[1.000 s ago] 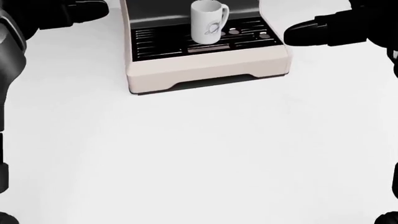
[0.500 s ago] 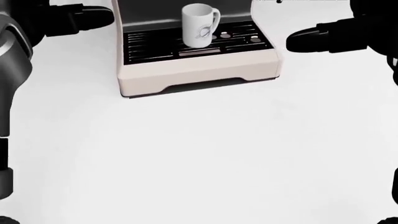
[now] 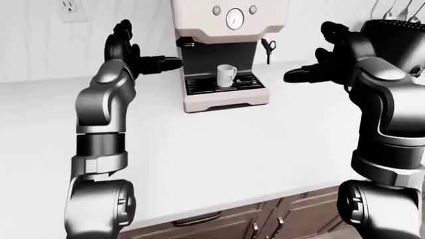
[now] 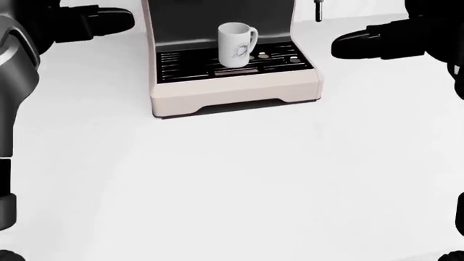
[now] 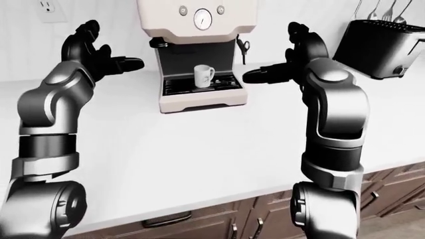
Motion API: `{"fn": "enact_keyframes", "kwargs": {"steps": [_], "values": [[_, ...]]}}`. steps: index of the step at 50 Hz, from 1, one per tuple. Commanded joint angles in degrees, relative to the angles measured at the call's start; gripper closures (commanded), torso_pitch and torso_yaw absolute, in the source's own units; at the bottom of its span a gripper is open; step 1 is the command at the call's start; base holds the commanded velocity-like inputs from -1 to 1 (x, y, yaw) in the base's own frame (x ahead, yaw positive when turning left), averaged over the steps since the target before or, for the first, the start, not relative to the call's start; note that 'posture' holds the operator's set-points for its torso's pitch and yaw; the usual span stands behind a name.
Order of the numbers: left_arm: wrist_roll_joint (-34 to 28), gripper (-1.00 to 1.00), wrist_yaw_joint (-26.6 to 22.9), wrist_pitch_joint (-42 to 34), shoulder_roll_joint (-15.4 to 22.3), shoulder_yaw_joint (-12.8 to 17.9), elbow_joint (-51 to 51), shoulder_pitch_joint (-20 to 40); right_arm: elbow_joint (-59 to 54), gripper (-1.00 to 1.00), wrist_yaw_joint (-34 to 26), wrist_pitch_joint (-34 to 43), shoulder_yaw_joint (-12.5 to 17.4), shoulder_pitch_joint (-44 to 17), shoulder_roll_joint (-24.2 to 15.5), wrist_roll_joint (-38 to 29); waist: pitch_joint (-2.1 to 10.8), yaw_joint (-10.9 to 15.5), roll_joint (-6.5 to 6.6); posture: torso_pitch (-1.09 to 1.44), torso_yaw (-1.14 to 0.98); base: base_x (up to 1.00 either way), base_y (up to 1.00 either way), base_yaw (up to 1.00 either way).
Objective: Press the button on the coffee machine to serve coffee.
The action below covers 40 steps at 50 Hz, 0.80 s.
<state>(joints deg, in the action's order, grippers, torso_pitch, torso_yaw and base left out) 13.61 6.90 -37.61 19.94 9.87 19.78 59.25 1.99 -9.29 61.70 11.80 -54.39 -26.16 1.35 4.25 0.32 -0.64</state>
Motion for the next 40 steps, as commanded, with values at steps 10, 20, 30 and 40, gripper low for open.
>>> {"fn": "enact_keyframes", "kwargs": {"steps": [10, 20, 30, 40], "values": [[-0.06, -1.00, -0.13, 2.06, 0.50, 0.24, -1.42, 2.34, 0.19, -1.00, 0.27, -2.44, 0.23, -2.74, -0.89, 0.02, 4.85, 0.20, 0.02, -0.28, 0.00, 0.00, 0.00, 0.00], [-0.46, -1.00, -0.53, 3.75, 0.11, -0.02, 0.62, 3.07, -1.63, -1.00, 0.41, -4.15, 0.29, -2.80, -0.74, 0.03, 8.73, 0.47, 0.01, -0.35, 0.00, 0.00, 0.00, 0.00], [-0.51, -1.00, -0.31, 2.84, -0.14, -0.17, -0.08, 3.90, -1.76, -1.00, 0.64, -3.91, 0.24, -3.19, -0.93, 0.38, 11.89, 0.71, -0.12, -0.43, 0.00, 0.00, 0.00, 0.00], [-1.02, -1.00, -0.88, 5.07, -0.83, -0.65, 1.63, 3.38, -1.79, -1.00, 0.91, -4.78, 0.44, -2.07, -0.56, 0.53, 13.99, 0.78, -0.30, -0.49, 0.00, 0.00, 0.00, 0.00]]}}
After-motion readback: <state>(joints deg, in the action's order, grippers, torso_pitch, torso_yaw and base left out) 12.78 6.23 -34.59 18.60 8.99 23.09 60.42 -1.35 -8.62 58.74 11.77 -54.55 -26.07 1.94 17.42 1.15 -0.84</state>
